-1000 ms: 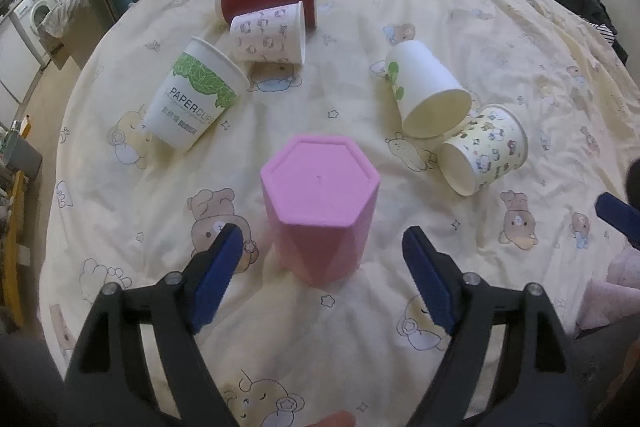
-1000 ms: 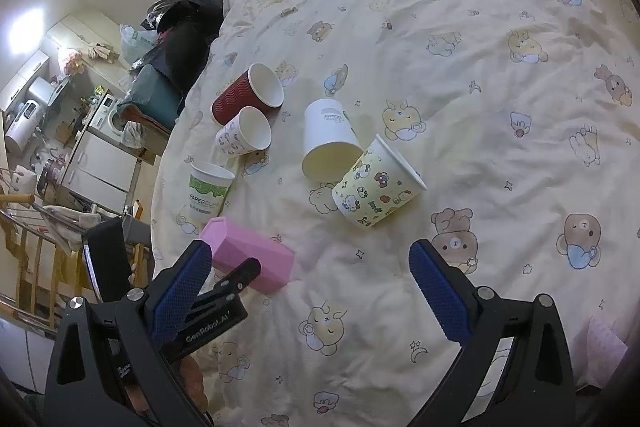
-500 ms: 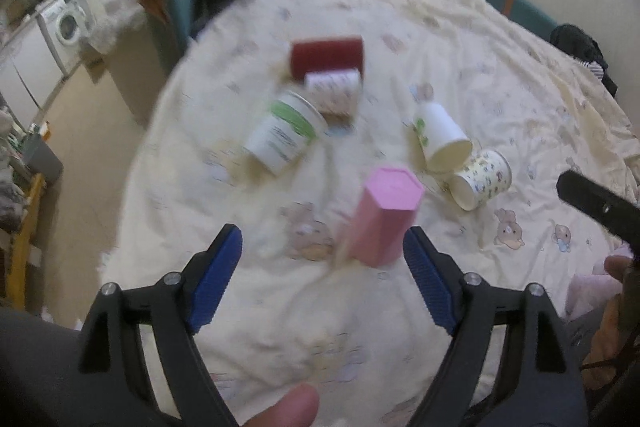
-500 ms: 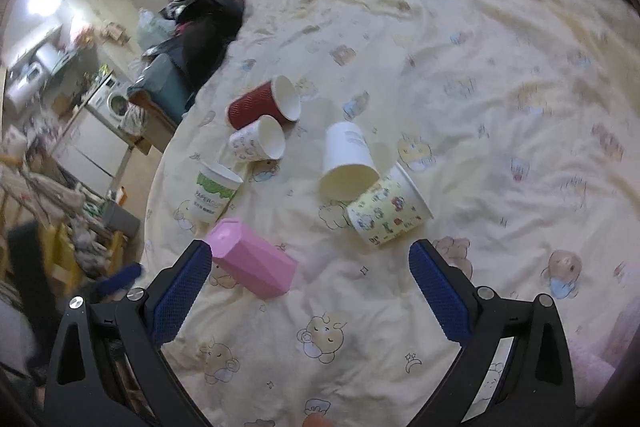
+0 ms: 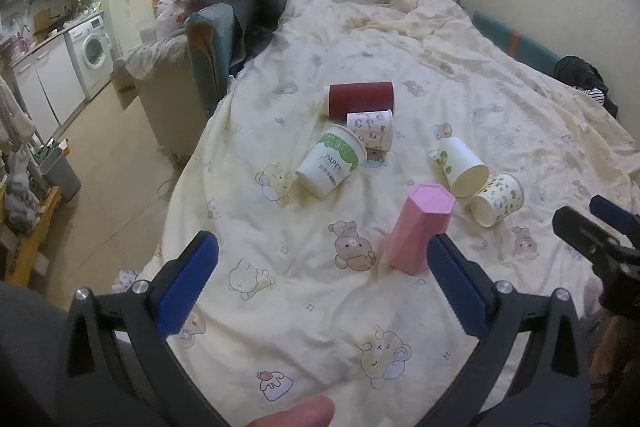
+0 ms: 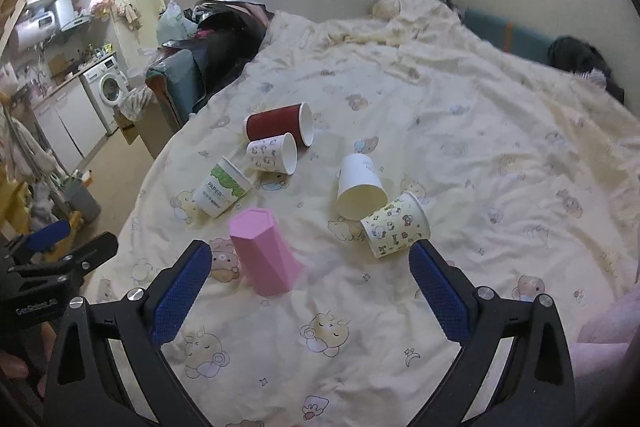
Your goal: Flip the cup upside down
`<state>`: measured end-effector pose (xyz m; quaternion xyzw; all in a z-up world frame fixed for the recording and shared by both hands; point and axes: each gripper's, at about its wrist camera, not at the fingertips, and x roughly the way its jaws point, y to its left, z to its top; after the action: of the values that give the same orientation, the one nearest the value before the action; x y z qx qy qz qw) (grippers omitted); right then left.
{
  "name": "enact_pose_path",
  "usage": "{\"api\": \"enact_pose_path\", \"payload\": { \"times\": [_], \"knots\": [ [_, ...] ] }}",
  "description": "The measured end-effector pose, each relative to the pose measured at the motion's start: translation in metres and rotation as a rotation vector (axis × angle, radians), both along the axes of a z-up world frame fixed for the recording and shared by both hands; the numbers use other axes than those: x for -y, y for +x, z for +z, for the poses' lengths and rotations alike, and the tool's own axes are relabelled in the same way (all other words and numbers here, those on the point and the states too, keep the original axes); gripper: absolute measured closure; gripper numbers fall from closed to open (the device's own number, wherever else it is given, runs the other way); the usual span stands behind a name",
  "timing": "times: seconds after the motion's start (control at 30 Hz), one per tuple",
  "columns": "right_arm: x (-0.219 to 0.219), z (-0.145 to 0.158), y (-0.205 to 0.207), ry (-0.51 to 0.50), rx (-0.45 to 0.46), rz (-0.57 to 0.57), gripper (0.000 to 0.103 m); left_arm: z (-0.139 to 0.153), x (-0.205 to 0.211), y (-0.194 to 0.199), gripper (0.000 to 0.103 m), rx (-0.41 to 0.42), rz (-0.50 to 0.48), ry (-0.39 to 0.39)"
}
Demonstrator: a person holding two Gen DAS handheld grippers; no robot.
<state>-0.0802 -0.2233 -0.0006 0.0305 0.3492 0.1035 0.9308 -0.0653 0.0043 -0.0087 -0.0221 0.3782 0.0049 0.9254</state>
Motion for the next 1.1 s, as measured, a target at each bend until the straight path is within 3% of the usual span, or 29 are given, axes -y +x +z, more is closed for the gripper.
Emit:
{"api": "enact_pose_path", "payload": {
  "times": [0.33, 1.1],
  "knots": [
    [-0.017, -0.004, -0.005, -0.058, 0.099, 0.001, 0.002, -0.005, 0.008, 0.005, 0.0, 0.021, -0.011, -0.004],
    [-0.01, -0.008, -0.002, -0.018, 0.069, -0.03, 0.002, -0.001, 0.004, 0.006, 0.0, 0.034, -0.004, -0.037]
  ]
}}
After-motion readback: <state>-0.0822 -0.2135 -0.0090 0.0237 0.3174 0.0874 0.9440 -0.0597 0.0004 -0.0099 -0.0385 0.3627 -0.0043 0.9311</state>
